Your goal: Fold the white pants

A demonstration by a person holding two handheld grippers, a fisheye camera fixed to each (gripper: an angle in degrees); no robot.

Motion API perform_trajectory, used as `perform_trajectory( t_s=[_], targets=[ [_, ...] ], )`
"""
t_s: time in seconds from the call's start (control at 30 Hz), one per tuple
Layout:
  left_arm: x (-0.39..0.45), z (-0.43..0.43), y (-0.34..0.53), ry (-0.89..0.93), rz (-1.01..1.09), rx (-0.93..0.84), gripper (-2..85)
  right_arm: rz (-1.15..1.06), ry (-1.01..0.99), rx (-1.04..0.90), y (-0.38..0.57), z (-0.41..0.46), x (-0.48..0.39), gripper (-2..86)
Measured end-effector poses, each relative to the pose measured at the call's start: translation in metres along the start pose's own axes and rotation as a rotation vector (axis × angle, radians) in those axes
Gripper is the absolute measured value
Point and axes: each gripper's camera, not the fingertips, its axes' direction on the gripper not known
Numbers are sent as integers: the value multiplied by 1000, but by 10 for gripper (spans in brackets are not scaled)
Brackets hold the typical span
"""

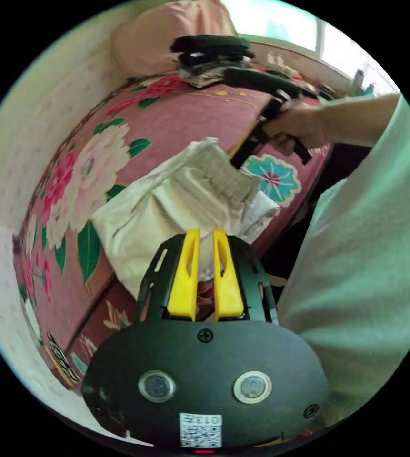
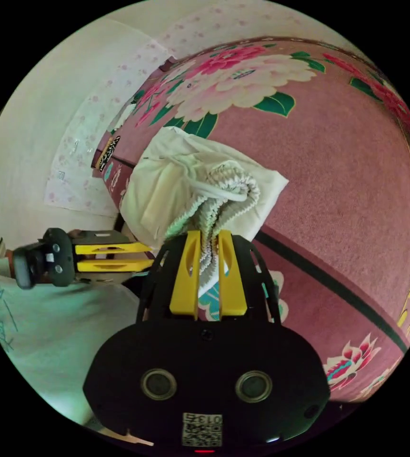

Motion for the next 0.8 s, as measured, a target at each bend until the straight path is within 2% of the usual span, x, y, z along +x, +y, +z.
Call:
perform_trajectory(
  t_s=[0.17,0.23,0.3,0.43,0.57,0.6,0.67,0.8],
  targets=[
    [-112,-29,45,-31,-496,43,143,33,-117,66,34,-21,46,167],
    [-157,-21,58,73,-637,40,157,94,-114,127,53,-31,63,215],
    [-205,-6,67,253,-725,73,149,199,-147,208,74,-34,85,234],
    [-252,18,64,405,-735,49,163,270,-126,251,82,-22,101,222],
    [-278,30,51,563,-631,37,162,323,-13,208,84,-9,122,176],
    [-282,29,47,626,-592,54,159,341,-36,213,88,-12,128,168],
    [-286,25,41,637,-540,53,153,334,-130,210,92,-14,135,160],
    [-303,13,42,679,-521,75,134,393,-15,192,100,-12,144,133]
  ],
)
